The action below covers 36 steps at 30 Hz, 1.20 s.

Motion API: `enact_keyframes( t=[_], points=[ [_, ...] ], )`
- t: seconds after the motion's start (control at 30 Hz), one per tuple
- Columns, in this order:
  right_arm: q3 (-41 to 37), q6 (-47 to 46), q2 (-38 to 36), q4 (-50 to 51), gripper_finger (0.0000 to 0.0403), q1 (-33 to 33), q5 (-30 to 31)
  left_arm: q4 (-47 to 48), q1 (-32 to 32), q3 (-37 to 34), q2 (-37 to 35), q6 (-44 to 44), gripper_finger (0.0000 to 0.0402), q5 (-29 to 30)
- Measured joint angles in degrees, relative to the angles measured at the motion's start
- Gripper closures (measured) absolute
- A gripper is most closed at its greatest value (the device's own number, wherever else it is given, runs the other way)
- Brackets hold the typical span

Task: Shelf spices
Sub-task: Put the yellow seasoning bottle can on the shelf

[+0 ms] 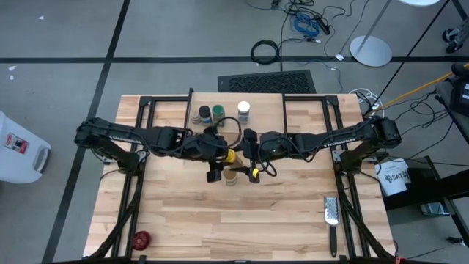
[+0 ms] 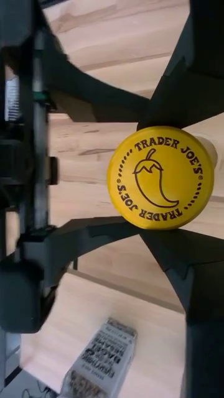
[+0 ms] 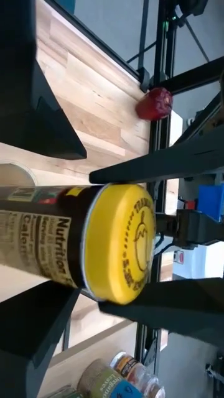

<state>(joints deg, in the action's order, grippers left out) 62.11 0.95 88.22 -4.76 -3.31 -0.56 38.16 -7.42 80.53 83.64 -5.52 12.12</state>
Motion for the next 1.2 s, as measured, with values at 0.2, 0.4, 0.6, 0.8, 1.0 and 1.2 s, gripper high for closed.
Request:
enact_keyframes(
  t=[0.2,0.4,0.6,0.8,1.0,1.2],
  points=[
    [0.0,1.3,0.0,-1.1,0.0107,0.0,0.3,-0.1,0.0,0.6,0.0,0.0,0.0157,0.0],
    [0.0,1.4,0.0,-1.1,0.0136,0.5,0.5,-0.2,0.0,0.6,0.0,0.0,0.0157,-0.1],
    [0.0,1.0,0.0,-1.0,0.0182,1.0,0.5,-0.2,0.0,0.6,0.0,0.0,0.0157,-0.1],
    [0.0,0.8,0.0,-1.0,0.0209,1.1,0.6,-0.1,0.0,0.6,0.0,0.0,0.0157,0.0],
    [0.0,1.2,0.0,-1.1,0.0195,1.1,0.5,-0.2,-0.1,0.6,-0.1,0.3,0.0137,-0.1],
    [0.0,1.5,-0.5,-1.0,0.0199,1.9,0.3,-1.8,-0.1,0.7,-1.1,0.5,0.0079,0.0]
  ],
)
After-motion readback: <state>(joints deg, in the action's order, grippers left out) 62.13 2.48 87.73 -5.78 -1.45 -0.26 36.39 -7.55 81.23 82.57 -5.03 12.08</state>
